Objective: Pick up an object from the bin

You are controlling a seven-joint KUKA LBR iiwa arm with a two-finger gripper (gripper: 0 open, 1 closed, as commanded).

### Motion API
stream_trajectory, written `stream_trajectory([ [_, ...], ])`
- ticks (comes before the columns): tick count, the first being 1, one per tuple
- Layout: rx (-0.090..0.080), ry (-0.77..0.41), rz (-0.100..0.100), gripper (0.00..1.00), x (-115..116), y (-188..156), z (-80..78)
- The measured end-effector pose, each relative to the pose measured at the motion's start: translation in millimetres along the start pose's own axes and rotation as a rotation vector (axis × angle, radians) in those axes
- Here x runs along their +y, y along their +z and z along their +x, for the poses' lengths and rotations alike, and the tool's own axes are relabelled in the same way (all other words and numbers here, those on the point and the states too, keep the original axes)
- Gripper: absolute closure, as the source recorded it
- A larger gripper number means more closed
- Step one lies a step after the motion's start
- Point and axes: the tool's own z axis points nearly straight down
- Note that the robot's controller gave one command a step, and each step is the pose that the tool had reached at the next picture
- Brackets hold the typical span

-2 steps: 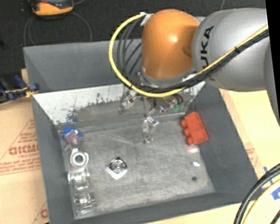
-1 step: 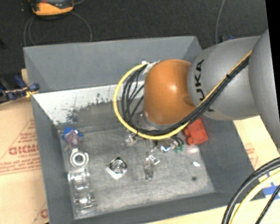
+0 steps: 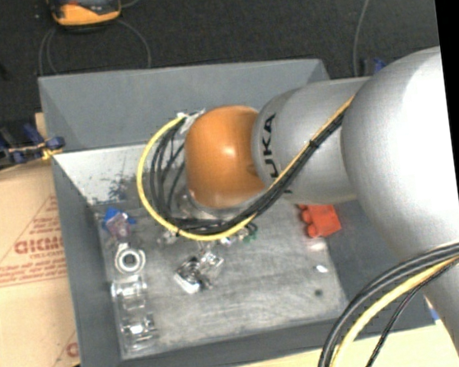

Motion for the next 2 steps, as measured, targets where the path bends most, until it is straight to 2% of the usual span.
stream_trajectory([
  [1,-0.004,0.002,0.002,1.00,-1.2,-2.2,-1.1],
  [2,-0.005,-0.190,0.006,1.00,-19.6,-167.8,10.0],
])
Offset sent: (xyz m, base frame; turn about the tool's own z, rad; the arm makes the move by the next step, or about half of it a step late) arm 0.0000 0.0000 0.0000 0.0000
